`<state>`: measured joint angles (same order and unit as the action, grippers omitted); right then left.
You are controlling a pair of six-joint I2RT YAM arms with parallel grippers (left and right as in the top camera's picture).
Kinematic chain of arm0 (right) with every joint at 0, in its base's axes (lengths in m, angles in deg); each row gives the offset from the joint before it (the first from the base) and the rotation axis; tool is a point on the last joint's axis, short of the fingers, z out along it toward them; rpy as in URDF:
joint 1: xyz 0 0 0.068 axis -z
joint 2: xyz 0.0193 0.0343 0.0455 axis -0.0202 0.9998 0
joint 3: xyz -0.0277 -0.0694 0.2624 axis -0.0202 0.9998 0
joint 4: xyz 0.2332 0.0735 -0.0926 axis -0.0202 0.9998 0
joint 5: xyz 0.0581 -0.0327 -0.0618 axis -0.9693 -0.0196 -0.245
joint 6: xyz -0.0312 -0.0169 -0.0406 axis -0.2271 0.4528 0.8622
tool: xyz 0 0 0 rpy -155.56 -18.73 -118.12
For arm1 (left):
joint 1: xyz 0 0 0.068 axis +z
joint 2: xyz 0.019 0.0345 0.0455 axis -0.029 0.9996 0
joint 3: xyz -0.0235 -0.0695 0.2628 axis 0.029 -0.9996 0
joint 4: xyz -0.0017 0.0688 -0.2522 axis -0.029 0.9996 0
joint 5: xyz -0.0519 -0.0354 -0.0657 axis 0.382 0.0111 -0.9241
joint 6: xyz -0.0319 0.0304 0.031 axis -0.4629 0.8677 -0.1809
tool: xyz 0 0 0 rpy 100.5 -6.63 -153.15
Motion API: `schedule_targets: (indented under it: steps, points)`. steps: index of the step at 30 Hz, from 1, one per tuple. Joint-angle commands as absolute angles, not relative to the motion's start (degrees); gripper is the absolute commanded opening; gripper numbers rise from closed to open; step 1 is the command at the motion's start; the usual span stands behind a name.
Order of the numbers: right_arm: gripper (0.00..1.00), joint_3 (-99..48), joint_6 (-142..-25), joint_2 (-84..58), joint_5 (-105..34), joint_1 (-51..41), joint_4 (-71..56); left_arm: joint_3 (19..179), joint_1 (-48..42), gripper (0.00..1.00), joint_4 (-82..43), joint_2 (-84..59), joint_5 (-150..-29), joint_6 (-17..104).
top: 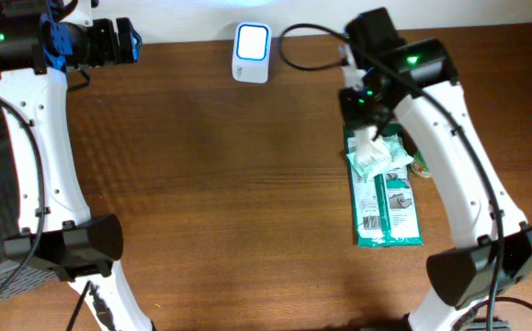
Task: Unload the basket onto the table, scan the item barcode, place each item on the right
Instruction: 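Carry the tube right and stand it beside the gloves packet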
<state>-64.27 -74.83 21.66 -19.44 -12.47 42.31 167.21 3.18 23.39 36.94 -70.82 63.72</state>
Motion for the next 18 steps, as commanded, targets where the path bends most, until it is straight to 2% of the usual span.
schedule_targets:
  steps: [1,6,7,8,9,10,12,13,14,18]
  points:
    - [0.04,-56.7,-77.8,22.8,-20.1,-6.4,43.1,168.1,3.4,0.99,23.4,36.8,-71.4,64.4]
    - [0.05,-45.1,-77.7,22.8,-19.9,-0.3,38.9,168.1,3.4,0.99,23.4,36.8,-71.4,64.4]
    - [0.08,-43.4,-77.7,22.8,-20.0,0.6,37.5,168.1,3.4,0.99,23.4,36.8,-71.4,64.4]
    - [0.14,-41.9,-77.7,22.8,-20.0,1.4,36.4,168.1,3.4,0.99,23.4,36.8,-71.4,64.4]
    - [0.28,-40.2,-77.5,22.8,-20.0,2.3,35.1,168.1,3.4,0.99,23.4,36.8,-71.4,64.4]
    - [0.44,-39.8,-77.3,22.8,-20.0,2.8,34.7,168.1,3.4,0.99,23.4,36.8,-71.4,64.4]
    - [0.70,-40.0,-75.5,22.6,-21.8,3.1,34.2,168.1,3.4,0.99,23.4,36.8,-71.4,64.4]
    - [0.92,-40.9,-74.0,22.4,-23.4,3.1,34.3,168.1,3.4,0.99,23.4,36.8,-71.4,64.4]
    - [0.99,-41.8,-73.0,22.3,-24.7,3.1,34.9,168.1,3.4,0.99,23.4,36.8,-71.4,64.4]
    - [0.98,-51.3,-68.8,20.3,-31.0,2.8,42.1,168.1,3.4,0.99,23.4,36.8,-71.4,64.4]
